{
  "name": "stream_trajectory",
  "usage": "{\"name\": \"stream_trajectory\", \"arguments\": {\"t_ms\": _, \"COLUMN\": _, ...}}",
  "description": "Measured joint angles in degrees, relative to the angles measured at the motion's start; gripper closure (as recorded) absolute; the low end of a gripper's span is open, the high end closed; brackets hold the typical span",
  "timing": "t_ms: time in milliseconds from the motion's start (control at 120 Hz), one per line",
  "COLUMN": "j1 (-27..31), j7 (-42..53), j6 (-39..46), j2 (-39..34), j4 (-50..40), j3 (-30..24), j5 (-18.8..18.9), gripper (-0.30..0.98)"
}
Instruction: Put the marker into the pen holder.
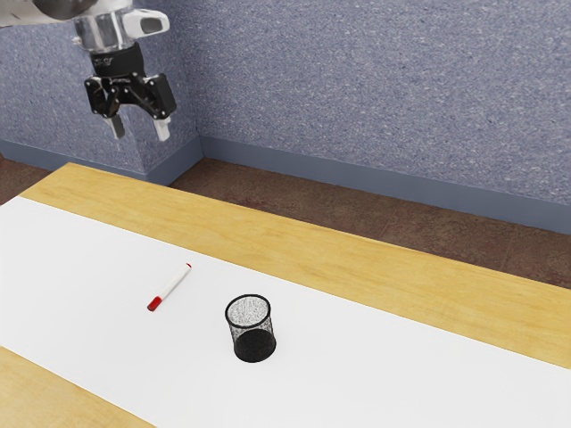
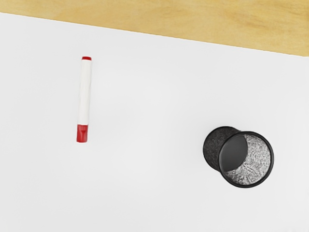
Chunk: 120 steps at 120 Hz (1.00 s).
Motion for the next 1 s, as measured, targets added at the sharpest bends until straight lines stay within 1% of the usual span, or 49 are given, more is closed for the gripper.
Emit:
{"name": "stream_trajectory", "arguments": {"t_ms": 133, "j1": -5.0, "j7": -0.5, "j6": 3.1, "j2": 1.2, "j4": -1.3, "j3": 0.2, "j5": 1.3, "gripper": 0.0}}
{"name": "stream_trajectory", "arguments": {"t_ms": 183, "j1": -7.5, "j7": -0.7, "j6": 3.9, "j2": 4.3, "j4": -1.4, "j3": 1.4, "j5": 1.8, "gripper": 0.0}}
{"name": "stream_trajectory", "arguments": {"t_ms": 200, "j1": -8.6, "j7": -0.8, "j6": 4.1, "j2": 5.5, "j4": -1.3, "j3": 2.7, "j5": 1.8, "gripper": 0.0}}
{"name": "stream_trajectory", "arguments": {"t_ms": 242, "j1": -13.0, "j7": -0.9, "j6": 4.6, "j2": 8.7, "j4": -1.1, "j3": 9.9, "j5": 1.8, "gripper": 0.0}}
{"name": "stream_trajectory", "arguments": {"t_ms": 275, "j1": -14.7, "j7": -1.0, "j6": 5.0, "j2": 11.1, "j4": -0.9, "j3": 13.9, "j5": 1.8, "gripper": 0.0}}
{"name": "stream_trajectory", "arguments": {"t_ms": 342, "j1": -16.3, "j7": -1.2, "j6": 5.7, "j2": 15.8, "j4": -0.4, "j3": 18.5, "j5": 1.9, "gripper": 0.0}}
{"name": "stream_trajectory", "arguments": {"t_ms": 400, "j1": -16.6, "j7": -1.4, "j6": 7.1, "j2": 18.7, "j4": -0.7, "j3": 20.7, "j5": 1.9, "gripper": 0.0}}
{"name": "stream_trajectory", "arguments": {"t_ms": 542, "j1": -13.9, "j7": -1.6, "j6": 13.3, "j2": 21.9, "j4": -6.4, "j3": 22.3, "j5": 2.2, "gripper": 0.0}}
{"name": "stream_trajectory", "arguments": {"t_ms": 733, "j1": -10.4, "j7": -1.6, "j6": 20.6, "j2": 25.7, "j4": -9.8, "j3": 22.3, "j5": 2.5, "gripper": 0.0}}
{"name": "stream_trajectory", "arguments": {"t_ms": 783, "j1": -10.2, "j7": -1.5, "j6": 22.1, "j2": 25.3, "j4": -12.0, "j3": 22.1, "j5": 2.7, "gripper": 0.0}}
{"name": "stream_trajectory", "arguments": {"t_ms": 858, "j1": -10.7, "j7": -1.0, "j6": 26.2, "j2": 23.3, "j4": -18.3, "j3": 21.2, "j5": 3.7, "gripper": 0.0}}
{"name": "stream_trajectory", "arguments": {"t_ms": 917, "j1": -11.3, "j7": -0.4, "j6": 30.4, "j2": 21.4, "j4": -23.6, "j3": 20.9, "j5": 4.8, "gripper": 0.0}}
{"name": "stream_trajectory", "arguments": {"t_ms": 1000, "j1": -12.6, "j7": 0.7, "j6": 35.9, "j2": 20.4, "j4": -27.5, "j3": 20.7, "j5": 7.1, "gripper": 0.02}}
